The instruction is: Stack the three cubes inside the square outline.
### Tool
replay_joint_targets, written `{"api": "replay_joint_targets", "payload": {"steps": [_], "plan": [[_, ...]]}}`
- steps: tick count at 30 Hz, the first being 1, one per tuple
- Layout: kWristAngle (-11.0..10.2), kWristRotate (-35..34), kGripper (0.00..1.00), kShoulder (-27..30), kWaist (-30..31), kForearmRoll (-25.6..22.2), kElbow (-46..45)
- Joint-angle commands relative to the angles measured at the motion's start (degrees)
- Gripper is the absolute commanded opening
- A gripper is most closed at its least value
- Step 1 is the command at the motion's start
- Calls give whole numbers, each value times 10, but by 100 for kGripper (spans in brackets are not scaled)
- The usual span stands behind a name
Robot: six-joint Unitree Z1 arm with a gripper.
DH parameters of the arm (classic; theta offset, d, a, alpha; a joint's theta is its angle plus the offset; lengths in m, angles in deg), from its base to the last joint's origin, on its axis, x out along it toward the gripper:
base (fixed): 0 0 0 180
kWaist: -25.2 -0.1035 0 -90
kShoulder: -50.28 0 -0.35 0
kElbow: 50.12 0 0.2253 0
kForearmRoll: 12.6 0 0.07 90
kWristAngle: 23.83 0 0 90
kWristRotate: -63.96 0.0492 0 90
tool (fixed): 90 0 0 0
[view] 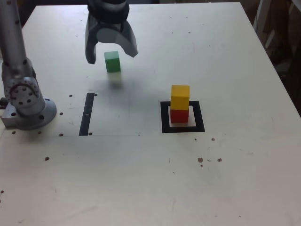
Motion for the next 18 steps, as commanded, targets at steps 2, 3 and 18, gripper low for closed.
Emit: {"api": "replay_joint_targets", "payload": {"steps": [2, 3, 18], "plan": [[-5, 10, 99, 1, -26, 24, -23], [-6, 14, 99, 0, -33, 31, -29], [-21, 48, 96, -58, -99, 98, -44]]}}
